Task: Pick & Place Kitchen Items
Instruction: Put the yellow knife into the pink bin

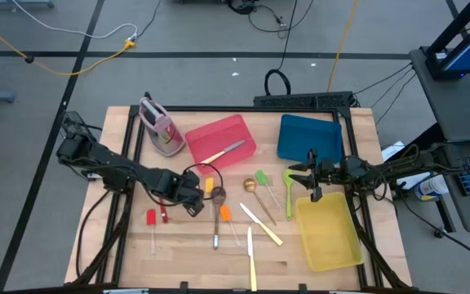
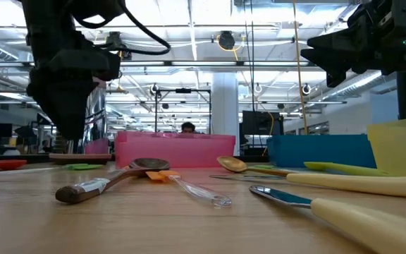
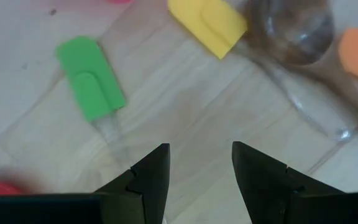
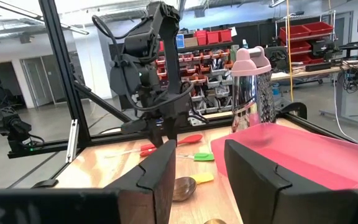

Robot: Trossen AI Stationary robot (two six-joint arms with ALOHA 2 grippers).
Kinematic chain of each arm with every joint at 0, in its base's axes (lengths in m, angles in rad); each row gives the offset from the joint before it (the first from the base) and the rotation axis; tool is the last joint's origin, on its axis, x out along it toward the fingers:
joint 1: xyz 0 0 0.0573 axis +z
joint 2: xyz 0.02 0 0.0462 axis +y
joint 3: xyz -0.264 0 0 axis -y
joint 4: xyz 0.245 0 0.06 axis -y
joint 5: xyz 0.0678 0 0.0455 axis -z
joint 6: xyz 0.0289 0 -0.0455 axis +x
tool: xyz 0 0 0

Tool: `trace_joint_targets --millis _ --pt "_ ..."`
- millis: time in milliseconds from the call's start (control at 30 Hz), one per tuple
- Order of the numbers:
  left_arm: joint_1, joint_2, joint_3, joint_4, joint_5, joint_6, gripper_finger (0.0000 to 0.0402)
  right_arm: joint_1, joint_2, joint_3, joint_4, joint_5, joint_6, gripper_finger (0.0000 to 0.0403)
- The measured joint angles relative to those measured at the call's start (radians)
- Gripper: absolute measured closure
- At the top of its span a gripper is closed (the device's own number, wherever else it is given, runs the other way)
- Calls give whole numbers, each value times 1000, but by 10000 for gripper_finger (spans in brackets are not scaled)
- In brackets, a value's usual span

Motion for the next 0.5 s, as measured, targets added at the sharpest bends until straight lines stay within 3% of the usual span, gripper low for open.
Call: trace_joint_targets --millis 300,500 --pt "0 0 -1 305 -1 77 222 0 0 0 0 0 0 273" --pt "0 0 -1 405 -1 81 222 0 0 0 0 0 0 273"
